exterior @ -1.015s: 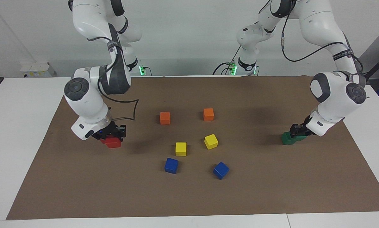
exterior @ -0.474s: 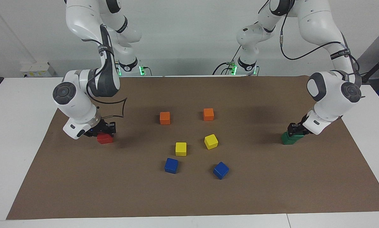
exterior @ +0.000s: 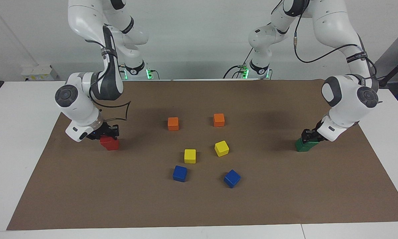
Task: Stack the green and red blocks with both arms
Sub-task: 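Lower green onto green while the right gripper lowers red onto red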
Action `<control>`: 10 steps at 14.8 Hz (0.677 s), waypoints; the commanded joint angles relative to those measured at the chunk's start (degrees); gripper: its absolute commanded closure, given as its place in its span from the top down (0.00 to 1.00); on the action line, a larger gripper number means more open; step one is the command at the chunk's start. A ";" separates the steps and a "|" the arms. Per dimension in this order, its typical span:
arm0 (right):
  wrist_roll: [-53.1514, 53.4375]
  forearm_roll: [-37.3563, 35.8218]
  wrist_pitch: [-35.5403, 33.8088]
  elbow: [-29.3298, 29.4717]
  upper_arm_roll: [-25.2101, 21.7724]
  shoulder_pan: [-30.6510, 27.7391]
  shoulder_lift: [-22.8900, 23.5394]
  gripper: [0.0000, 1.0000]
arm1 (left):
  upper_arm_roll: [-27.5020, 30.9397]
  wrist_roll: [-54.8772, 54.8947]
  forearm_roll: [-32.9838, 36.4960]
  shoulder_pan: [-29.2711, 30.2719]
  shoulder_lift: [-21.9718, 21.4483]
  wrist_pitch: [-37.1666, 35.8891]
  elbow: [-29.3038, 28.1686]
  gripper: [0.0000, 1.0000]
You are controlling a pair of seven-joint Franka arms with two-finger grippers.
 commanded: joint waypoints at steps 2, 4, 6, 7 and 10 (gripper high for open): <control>-1.12 0.53 1.92 -2.86 0.73 -1.11 -2.29 0.00 | 0.47 1.01 -1.13 -0.05 -2.56 1.67 -2.95 0.00; -0.85 0.53 3.59 -2.86 0.64 -1.11 -2.55 0.00 | 0.47 0.92 -1.13 -0.05 -2.56 1.67 -2.95 0.00; -0.33 0.53 4.12 -2.86 0.64 -1.11 -3.07 0.00 | 0.47 1.01 -1.13 -0.05 -2.73 1.85 -3.48 0.00; 0.11 0.53 4.82 -2.86 0.64 -1.02 -3.34 0.00 | 0.47 1.09 -1.13 -0.05 -2.91 2.11 -3.83 0.00; 0.20 0.53 5.87 -3.82 0.64 -1.20 -4.21 0.00 | 0.47 1.09 -1.13 -0.05 -3.00 2.46 -4.09 0.00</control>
